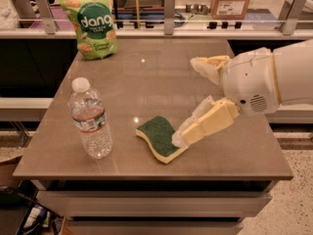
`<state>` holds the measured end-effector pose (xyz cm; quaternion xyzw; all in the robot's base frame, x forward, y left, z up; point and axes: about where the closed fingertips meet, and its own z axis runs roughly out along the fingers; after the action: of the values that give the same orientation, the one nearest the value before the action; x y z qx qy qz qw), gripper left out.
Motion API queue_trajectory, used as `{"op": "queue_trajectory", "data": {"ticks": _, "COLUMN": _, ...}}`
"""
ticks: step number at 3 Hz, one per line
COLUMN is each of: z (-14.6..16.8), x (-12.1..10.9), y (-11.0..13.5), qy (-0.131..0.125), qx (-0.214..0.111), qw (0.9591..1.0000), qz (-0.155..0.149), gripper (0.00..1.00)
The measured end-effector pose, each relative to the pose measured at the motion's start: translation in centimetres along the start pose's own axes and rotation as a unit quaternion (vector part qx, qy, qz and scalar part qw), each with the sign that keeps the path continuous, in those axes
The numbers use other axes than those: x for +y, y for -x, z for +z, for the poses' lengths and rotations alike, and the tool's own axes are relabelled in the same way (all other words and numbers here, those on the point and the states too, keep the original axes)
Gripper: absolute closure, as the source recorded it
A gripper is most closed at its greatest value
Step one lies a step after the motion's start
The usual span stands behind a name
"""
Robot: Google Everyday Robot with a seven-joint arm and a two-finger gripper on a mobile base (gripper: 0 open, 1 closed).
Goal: Move water bottle near green rice chip bag
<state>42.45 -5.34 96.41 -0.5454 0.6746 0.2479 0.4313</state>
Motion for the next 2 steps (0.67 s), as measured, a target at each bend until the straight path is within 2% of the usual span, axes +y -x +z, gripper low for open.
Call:
{"op": "queue_trajectory", "data": {"ticks": 1, "z": 3.88, "x": -1.44, "y": 2.42, "qy": -0.02, "qx": -0.061, "qw": 0.9979, "qz": -0.001, "gripper": 0.0}}
{"op": "queue_trajectory", "data": {"ticks": 2, "z": 3.88, "x": -1.44, "y": 2.43, "qy": -0.02, "qx": -0.061, "qw": 0.9979, "qz": -0.001, "gripper": 0.0}}
